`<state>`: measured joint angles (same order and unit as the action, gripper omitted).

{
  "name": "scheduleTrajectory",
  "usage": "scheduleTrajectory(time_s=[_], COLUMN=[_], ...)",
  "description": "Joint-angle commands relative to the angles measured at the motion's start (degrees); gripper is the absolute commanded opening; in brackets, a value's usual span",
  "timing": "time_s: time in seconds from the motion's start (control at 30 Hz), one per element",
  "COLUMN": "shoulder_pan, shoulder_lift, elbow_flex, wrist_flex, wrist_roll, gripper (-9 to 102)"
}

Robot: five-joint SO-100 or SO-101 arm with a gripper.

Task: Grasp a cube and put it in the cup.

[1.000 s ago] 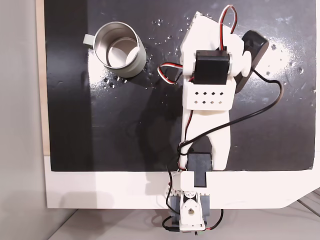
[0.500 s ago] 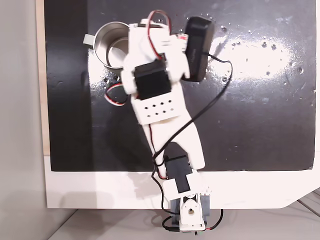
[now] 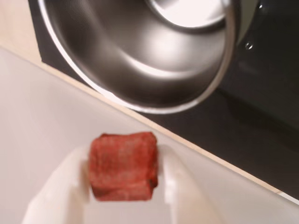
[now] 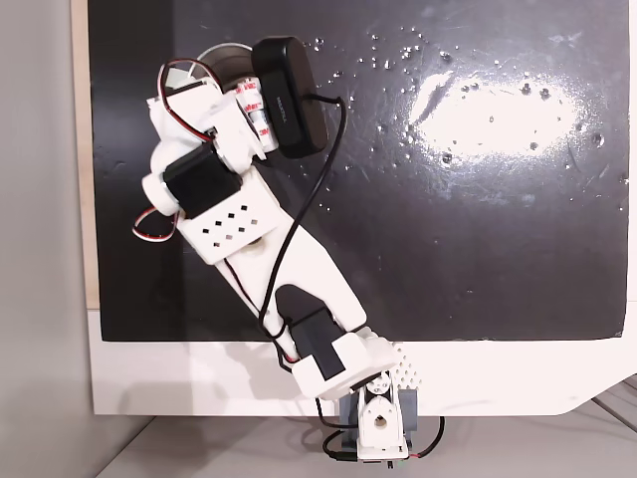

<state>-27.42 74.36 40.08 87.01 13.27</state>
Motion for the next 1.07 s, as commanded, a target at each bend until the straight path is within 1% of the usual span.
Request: scheduleTrajectory(time_s=[0.0, 0.23, 0.3, 0.4, 0.47, 1.03], shoulder_pan=[1.7, 2.5, 2.3, 2.2, 2.2, 2.6], shoulder_lift=[0.2, -1.4, -1.5, -1.5, -1.5, -0.5], elbow_flex=[-1.9, -2.2, -2.2, -2.0, -2.0, -1.4], wrist_flex=[-0.4, -0.3, -0.3, 0.0, 0.4, 0.5], wrist_roll=[0.2, 0.7, 0.9, 2.1, 2.9, 3.3], gripper=[2, 3, 8, 21, 25, 25])
